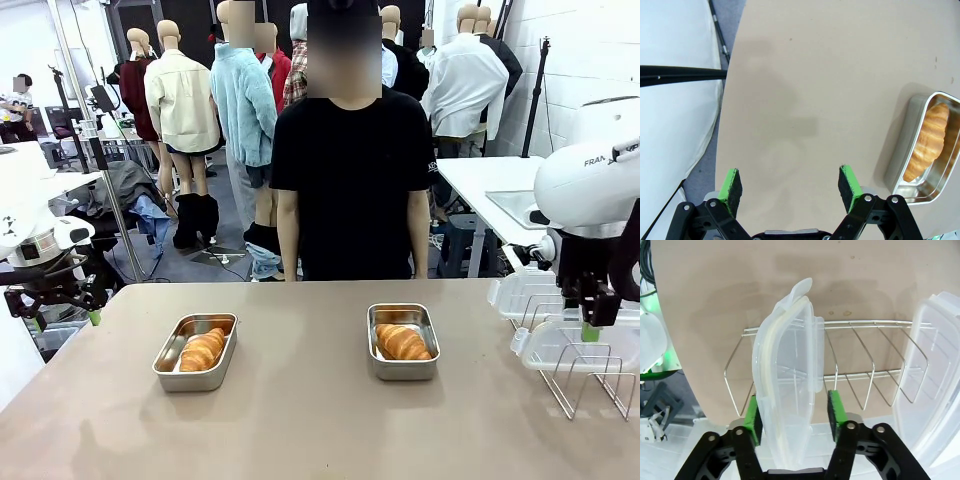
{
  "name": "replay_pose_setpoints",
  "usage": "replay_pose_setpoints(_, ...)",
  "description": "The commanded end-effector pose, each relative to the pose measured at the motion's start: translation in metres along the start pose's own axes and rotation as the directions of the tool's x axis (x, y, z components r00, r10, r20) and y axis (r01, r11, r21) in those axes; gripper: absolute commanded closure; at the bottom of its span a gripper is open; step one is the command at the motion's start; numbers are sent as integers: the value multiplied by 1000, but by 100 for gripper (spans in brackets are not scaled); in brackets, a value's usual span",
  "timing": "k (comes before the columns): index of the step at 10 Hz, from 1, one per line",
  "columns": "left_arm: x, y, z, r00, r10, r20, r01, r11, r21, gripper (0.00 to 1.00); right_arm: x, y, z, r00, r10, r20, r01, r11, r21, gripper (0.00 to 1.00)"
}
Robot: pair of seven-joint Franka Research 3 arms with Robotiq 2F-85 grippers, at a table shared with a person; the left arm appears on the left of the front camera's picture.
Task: Place the bread in airtight containers.
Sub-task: Pick up one Airtight Container lid and hand it to the human, then release when the human grabs the Airtight Container lid.
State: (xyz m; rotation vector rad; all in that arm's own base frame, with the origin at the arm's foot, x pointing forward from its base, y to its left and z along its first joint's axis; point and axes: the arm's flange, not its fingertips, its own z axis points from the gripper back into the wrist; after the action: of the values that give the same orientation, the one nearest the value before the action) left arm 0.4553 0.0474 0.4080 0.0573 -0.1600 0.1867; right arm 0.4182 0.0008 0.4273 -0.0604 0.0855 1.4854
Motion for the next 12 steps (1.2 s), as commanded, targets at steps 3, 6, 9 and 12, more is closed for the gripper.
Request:
replay_pose_setpoints(3, -1, 2, 1, 1000, 0, 1, 0, 1000, -2, 0, 3, -6, -2, 1000, -16, 2, 16, 1000, 2, 100)
replay_pose_setpoints(6, -1, 2, 1, 1000, 0, 1, 0, 1000, -2, 0, 2, -6, -1, 1000, -16, -2, 16, 1000, 1, 100)
replay_pose_setpoints(9, -1, 2, 1, 1000, 0, 1, 0, 1000, -2, 0, 3, -7, 0, 1000, -13, -12, 13, 1000, 2, 100)
replay_pose_setpoints(12, -1, 2, 1, 1000, 0, 1, 0, 1000, -2, 0, 3, -5, 8, 1000, 3, -29, -3, 1000, -6, 100)
